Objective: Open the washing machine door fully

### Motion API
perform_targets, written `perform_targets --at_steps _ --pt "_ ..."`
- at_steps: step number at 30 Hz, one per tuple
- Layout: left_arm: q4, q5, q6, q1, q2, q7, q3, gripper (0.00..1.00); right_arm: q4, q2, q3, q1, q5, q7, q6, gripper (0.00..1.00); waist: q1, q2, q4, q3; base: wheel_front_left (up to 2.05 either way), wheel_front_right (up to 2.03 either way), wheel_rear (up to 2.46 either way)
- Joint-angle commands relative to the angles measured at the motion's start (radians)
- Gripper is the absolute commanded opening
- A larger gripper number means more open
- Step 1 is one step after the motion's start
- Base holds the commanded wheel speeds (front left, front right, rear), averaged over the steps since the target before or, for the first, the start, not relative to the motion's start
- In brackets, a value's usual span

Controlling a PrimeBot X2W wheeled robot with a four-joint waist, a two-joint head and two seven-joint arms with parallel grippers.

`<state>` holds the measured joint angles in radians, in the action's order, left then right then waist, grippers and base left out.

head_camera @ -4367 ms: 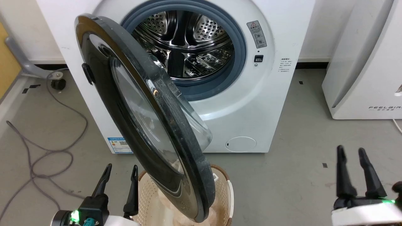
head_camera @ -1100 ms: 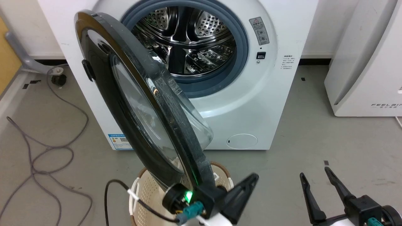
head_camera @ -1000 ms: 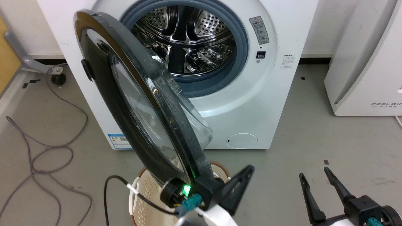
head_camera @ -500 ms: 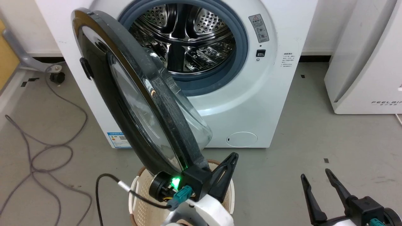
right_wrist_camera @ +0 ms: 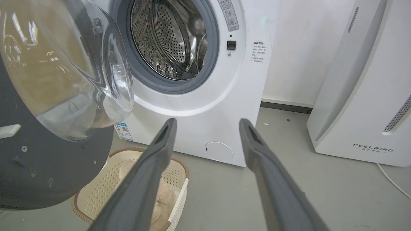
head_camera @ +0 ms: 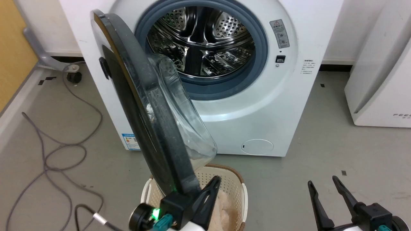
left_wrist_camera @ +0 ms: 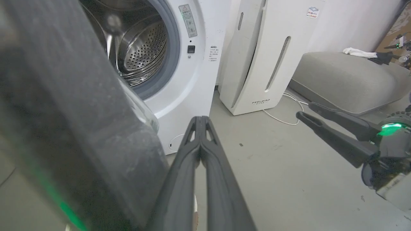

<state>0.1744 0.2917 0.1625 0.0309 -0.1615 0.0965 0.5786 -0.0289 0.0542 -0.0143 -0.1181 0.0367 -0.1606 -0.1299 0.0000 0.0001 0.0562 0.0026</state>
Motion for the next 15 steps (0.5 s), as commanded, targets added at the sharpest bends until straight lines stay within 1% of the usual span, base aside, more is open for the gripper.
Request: perform_targets --at_steps 1,6,15 --pt "0.012 -0.005 0.018 -0.031 -0.023 0.006 -0.018 0.00 -0.005 -0.004 0.001 0.000 0.005 -0.007 -0.001 1.00 0.0000 -0.0001 0.008 -0.003 0.00 0.00 0.00" --pt "0.058 -0.008 0.054 -0.089 -0.047 0.002 -0.037 0.00 -0.007 -0.004 -0.007 -0.003 0.002 -0.007 -0.001 1.00 0.0000 -0.0001 0.042 -0.008 0.00 0.00 0.00" --pt "0.130 0.001 0.098 -0.166 -0.073 -0.011 -0.069 0.00 -0.001 -0.004 -0.012 -0.003 -0.002 -0.002 -0.001 1.00 0.0000 -0.0001 0.127 -0.016 0.00 0.00 0.00"
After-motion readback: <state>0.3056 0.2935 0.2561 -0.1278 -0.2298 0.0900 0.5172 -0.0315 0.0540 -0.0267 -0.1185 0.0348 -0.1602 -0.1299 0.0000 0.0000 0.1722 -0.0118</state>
